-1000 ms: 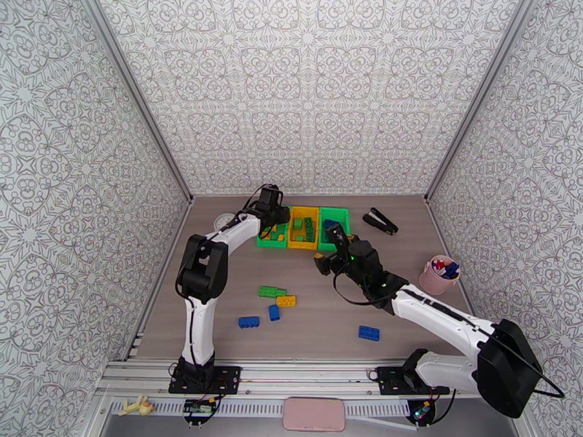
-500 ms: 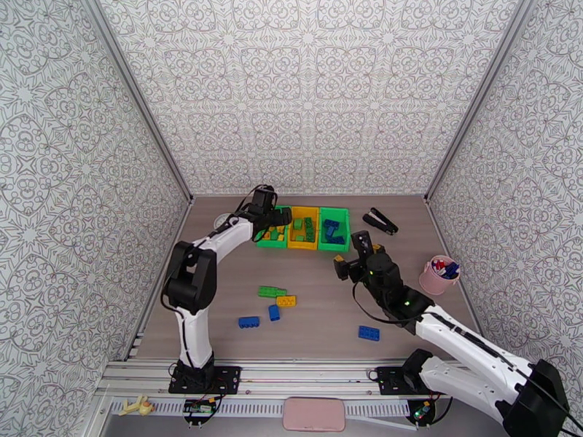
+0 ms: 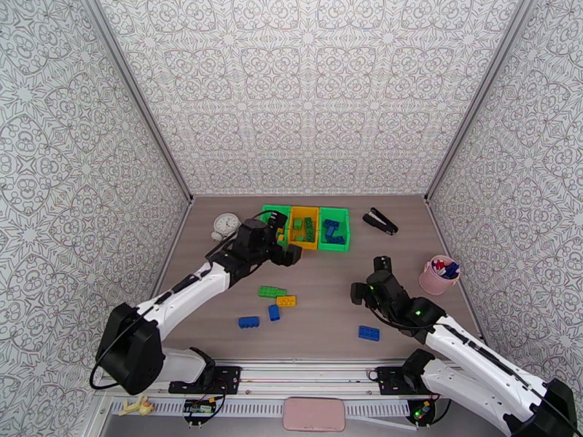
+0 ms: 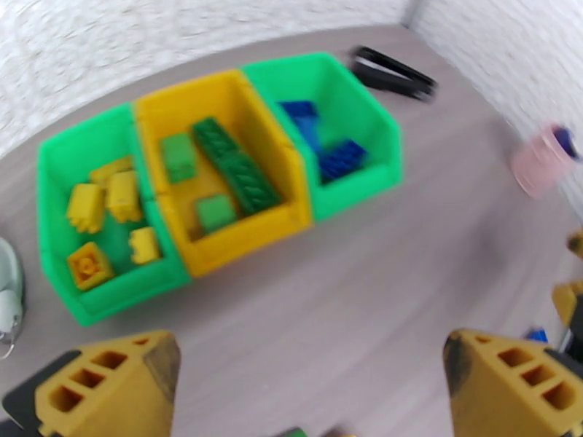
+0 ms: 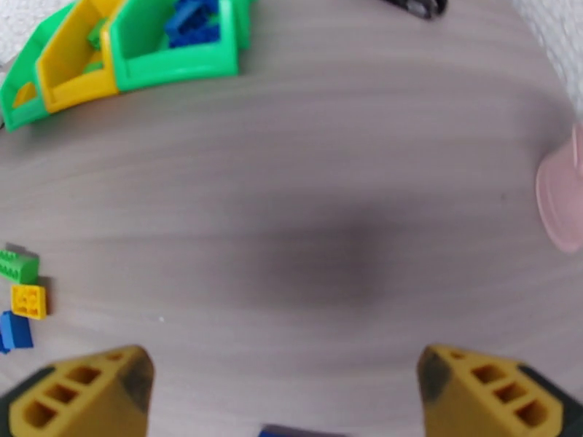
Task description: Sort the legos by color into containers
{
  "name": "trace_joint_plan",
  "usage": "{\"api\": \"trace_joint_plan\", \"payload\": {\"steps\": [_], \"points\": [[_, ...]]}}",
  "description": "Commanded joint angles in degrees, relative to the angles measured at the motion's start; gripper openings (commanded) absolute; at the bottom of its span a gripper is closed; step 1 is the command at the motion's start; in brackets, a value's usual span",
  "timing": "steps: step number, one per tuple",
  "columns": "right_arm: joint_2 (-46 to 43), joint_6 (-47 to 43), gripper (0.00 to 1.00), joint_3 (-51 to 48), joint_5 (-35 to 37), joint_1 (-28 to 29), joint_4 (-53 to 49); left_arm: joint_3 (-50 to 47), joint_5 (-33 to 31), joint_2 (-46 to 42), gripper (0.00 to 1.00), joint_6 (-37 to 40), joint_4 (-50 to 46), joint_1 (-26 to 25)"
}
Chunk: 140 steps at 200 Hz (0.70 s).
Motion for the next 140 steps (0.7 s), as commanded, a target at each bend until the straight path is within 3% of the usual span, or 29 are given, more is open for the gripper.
{"api": "trace_joint_plan", "payload": {"steps": [1,32,70,140], "points": [[0.95,9.86,1.0,-2.08,-5.13,-0.21,-8.51,-3.33,7.46,-4.16,1.0,10.98,-0.19,-2.52],[4.35,10.3,1.0,-3.93,-9.37,-0.2,-8.84,-8.23,13.59,-7.17,1.0,18.49,1.91,-6.06],[11.4,7.36,1.0,-1.5,-11.76,0.1,-8.66,-10.66,22.14,-5.35,1.0,24.02,5.87,-6.85],[16.95,10.82,1.0,-2.91,-19.99,2.96,-3.43,-15.28,22.74,-4.6,1.0,29.85,9.86,-7.86]]}}
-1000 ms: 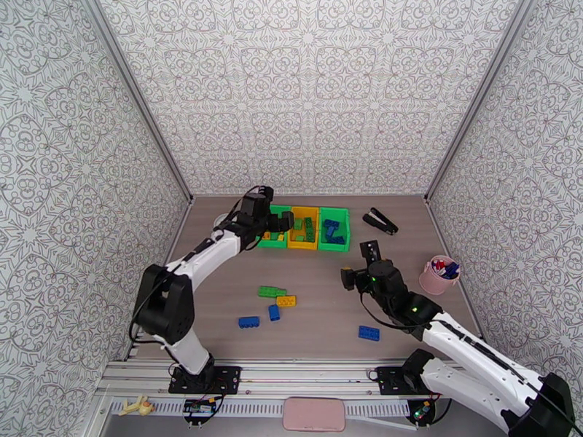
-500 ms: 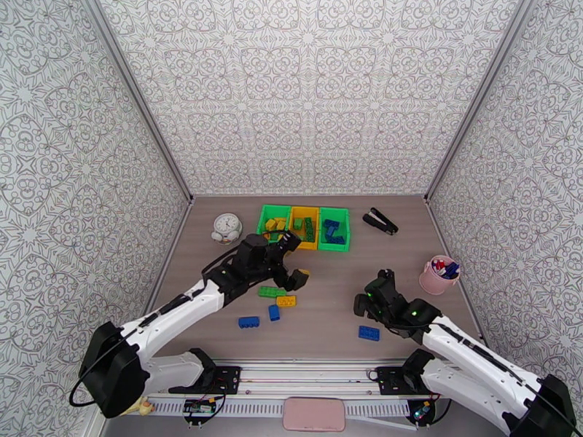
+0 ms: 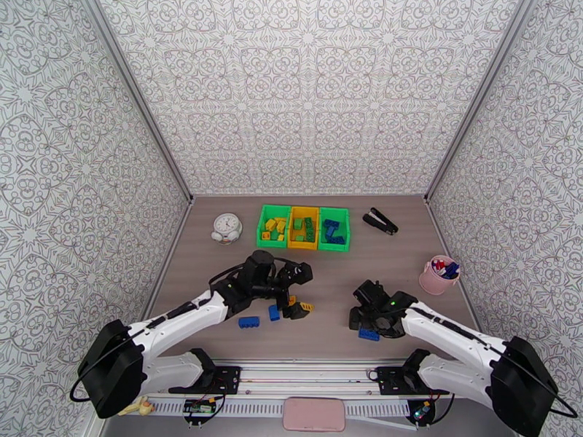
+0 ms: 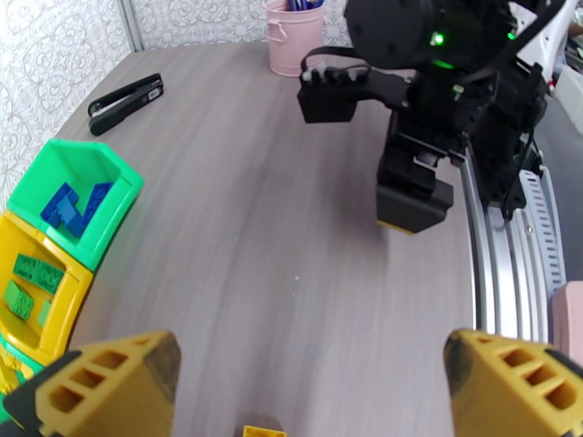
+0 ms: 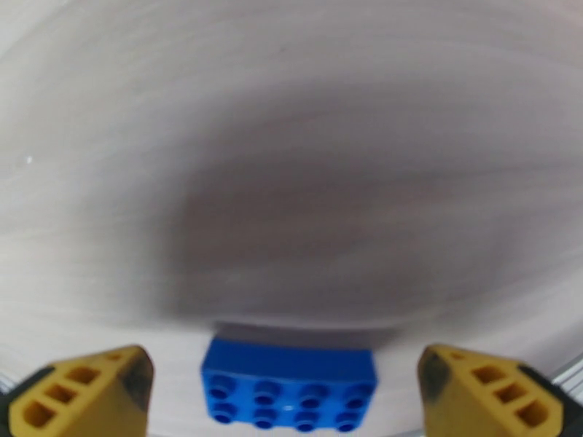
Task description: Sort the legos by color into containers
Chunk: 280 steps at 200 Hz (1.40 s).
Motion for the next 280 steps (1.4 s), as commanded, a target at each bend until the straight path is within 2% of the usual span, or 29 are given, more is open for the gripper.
{"api": "trace_joint_plan", "payload": {"steps": [1,49,94,138,154,168,201,230,252,280], "points": [[1.45,2.07,1.0,-0.89,-4.06,0.62,2.66,-1.8,2.01,0.43,1.0,3.98,2.48,0.11],[4.1,1.61,0.98,0.16,-3.25,0.89,0.82,-3.56,2.12,-1.56,1.0,4.32,3.78,0.65],[7.66,1.62,0.86,1.15,-2.96,0.89,0.36,-4.04,0.62,-2.96,1.0,5.4,2.33,0.5],[4.99,3.24,0.64,-0.26,-1.0,0.88,1.21,-6.0,-1.68,-4.52,1.0,5.71,4.13,0.07],[3.22,3.35,0.55,1.29,1.89,0.89,-0.45,-6.28,-2.14,-4.45,1.0,4.28,4.94,-0.1],[1.11,3.86,0.53,2.11,3.3,0.88,0.39,-6.76,-2.28,-4.75,1.0,4.18,5.45,-0.48],[-1.61,1.94,0.47,5.54,11.33,-0.31,5.65,-7.13,-2.34,-5.97,1.0,4.02,5.93,-0.72],[1.04,-5.62,0.43,11.75,18.15,-3.79,14.74,-8.71,-6.58,-6.78,1.0,-3.71,11.9,-0.76],[6.11,-11.65,0.4,16.85,19.19,-6.84,24.11,-10.12,-8.93,-7.14,1.0,-8.62,17.56,-0.89],[15.01,-13.96,0.36,24.26,16.96,-11.03,32.59,-9.6,-11.64,-8.12,1.0,-9.9,17.11,-1.75]]}}
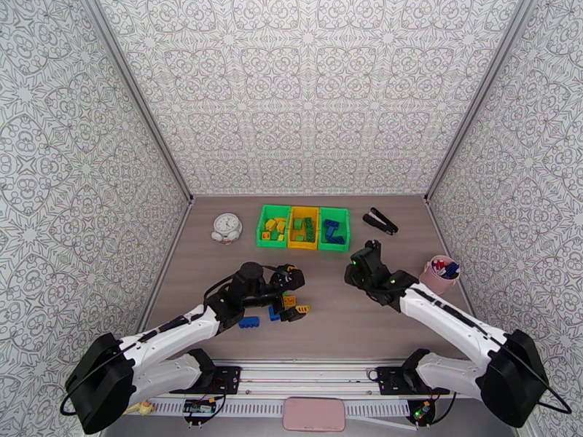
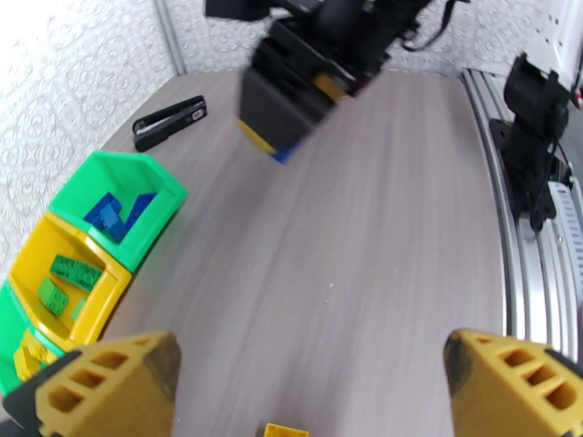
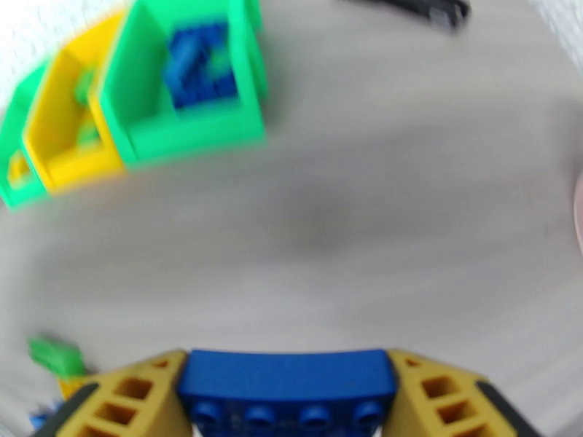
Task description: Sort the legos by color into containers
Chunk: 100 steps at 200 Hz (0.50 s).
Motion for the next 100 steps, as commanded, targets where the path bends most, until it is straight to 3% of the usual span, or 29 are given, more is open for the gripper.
{"api": "trace_joint_plan", "payload": {"steps": [1,76,100], "points": [[6.19,-5.07,0.36,6.0,1.22,-2.96,11.57,-0.16,-4.06,-1.67,1.0,-3.99,3.55,-1.15],[30.4,-15.9,0.35,25.75,-5.92,-9.02,18.22,-0.83,-12.11,-7.65,1.0,-12.78,1.69,-1.71],[36.36,-20.64,0.35,31.16,-6.92,-9.61,18.88,-1.52,-18.1,-9.91,1.0,-13.86,-1.45,-1.61]]}}
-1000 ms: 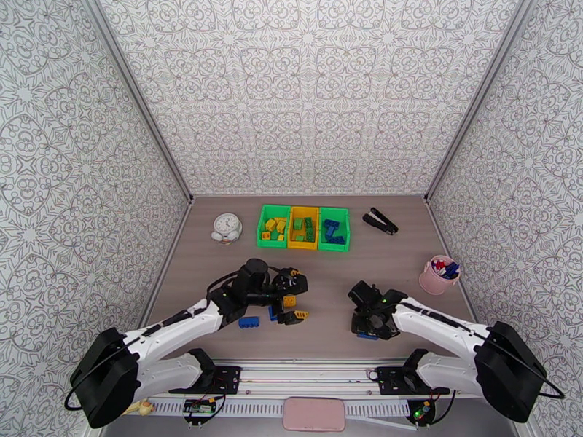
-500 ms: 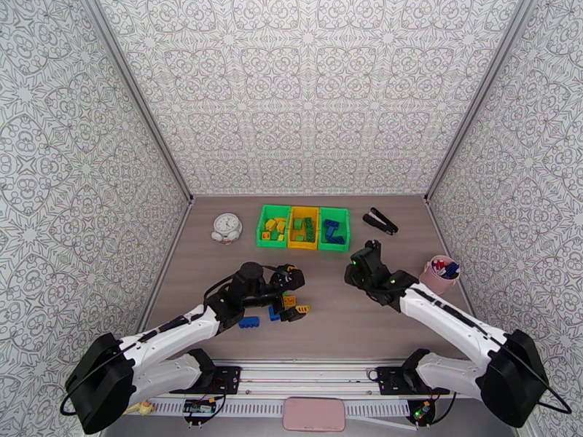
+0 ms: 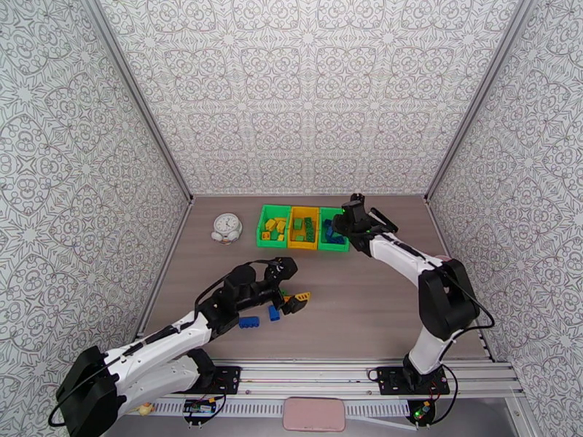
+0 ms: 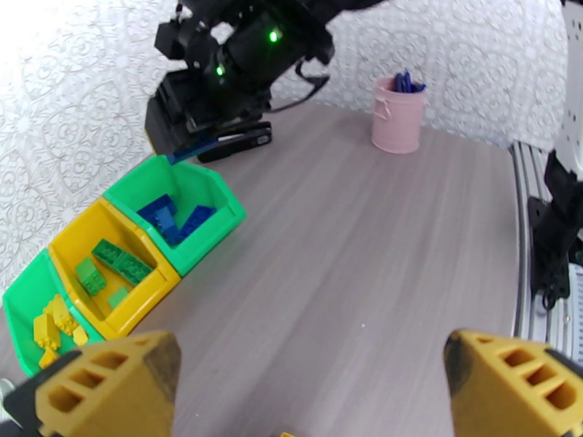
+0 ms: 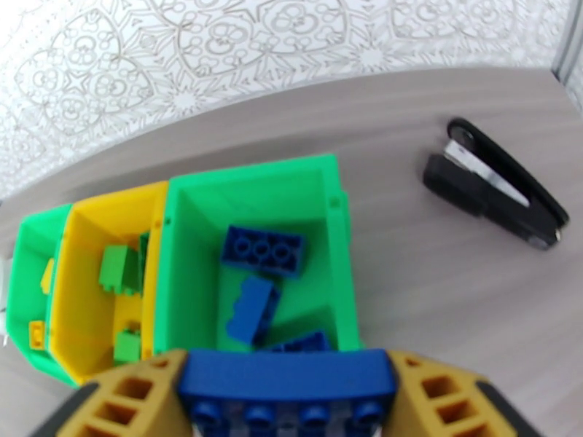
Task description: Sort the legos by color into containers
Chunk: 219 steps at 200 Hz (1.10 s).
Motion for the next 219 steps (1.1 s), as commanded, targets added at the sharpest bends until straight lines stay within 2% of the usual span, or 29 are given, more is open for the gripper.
{"api": "trace_joint_plan", "payload": {"steps": [1,25,56,68,85,113,145,184,219], "points": [[4.69,-7.07,0.35,5.64,-2.51,-0.63,2.54,-0.93,-6.33,-2.2,1.0,-3.07,-3.0,0.18],[9.66,-8.96,0.35,10.15,-3.61,-1.27,2.33,-1.19,-11.07,-3.94,1.0,-5.44,-6.69,0.15],[12.93,-9.36,0.37,13.72,-3.36,-1.62,1.06,-1.06,-13.77,-5.05,1.0,-7.96,-10.75,0.13],[12.87,-9.34,0.42,13.85,-3.57,-1.62,1.39,-0.72,-15.38,-4.97,1.0,-9.03,-11.89,0.17],[12.21,-9.4,0.57,13.56,-4.19,-1.63,1.59,-0.03,-18.21,-4.16,1.0,-10.87,-13.66,0.33],[8.9,-10.72,0.76,11.11,-6.01,-1.63,2.66,2.51,-23.21,-1.63,1.0,-17.95,-19.38,0.51],[2.9,-12.89,0.87,5.12,-8.28,-1.67,6.54,6.28,-25.0,1.73,1.0,-28.08,-28.91,0.24],[-5.05,-14.65,0.93,-3.3,-10.29,-1.62,10.69,9.73,-26.86,5.52,1.0,-41.23,-40.34,-2.42],[-10.64,-15.05,0.94,-10.03,-11.8,-1.65,12.06,13.06,-27.9,9.67,1.0,-50.93,-50.59,-6.19]]}}
